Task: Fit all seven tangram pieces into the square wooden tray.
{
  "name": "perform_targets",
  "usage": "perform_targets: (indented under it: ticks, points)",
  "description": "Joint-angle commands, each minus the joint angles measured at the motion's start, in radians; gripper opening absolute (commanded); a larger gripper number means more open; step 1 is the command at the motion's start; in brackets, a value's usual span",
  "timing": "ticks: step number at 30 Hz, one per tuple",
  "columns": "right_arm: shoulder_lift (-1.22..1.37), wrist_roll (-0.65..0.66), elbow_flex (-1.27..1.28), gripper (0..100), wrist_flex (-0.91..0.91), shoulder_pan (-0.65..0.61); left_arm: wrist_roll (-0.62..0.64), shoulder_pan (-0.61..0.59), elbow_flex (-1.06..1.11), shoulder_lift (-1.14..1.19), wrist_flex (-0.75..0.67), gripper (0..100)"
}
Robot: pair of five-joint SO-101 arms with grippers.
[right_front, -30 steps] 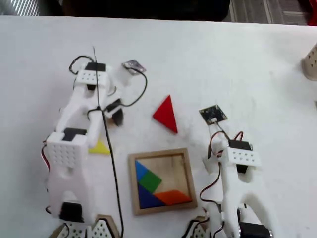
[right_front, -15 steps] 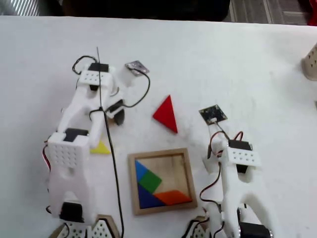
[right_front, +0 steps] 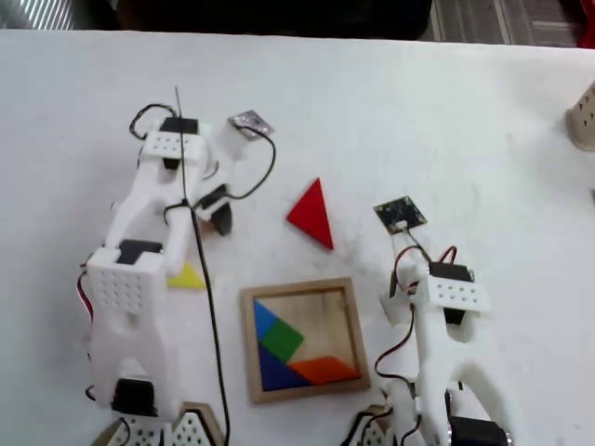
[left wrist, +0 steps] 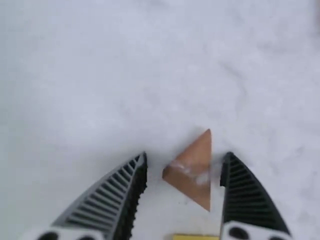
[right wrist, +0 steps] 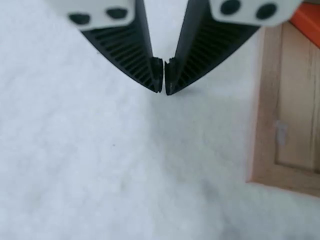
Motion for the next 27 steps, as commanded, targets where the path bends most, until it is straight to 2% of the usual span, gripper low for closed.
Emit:
perform_targets:
  ticks: [1, 13, 19, 27]
  points:
    - [-0.005, 0.003, -0.041, 1.8, -0.010, -0.012, 0.015, -0.008, -0.002, -0.028, 0.015, 25]
    - [-0.005, 0.003, -0.041, 1.8, -0.010, -0.012, 0.015, 0.001, -0.002, -0.022, 0.028, 25]
    - [-0.005, 0.003, -0.041, 1.8, -0.010, -0.012, 0.015, 0.033, 0.000, -0.018, 0.006, 13]
    - [-0.005, 0.003, -0.041, 1.8, -0.010, -0.012, 0.015, 0.031, 0.000, -0.018, 0.006, 12]
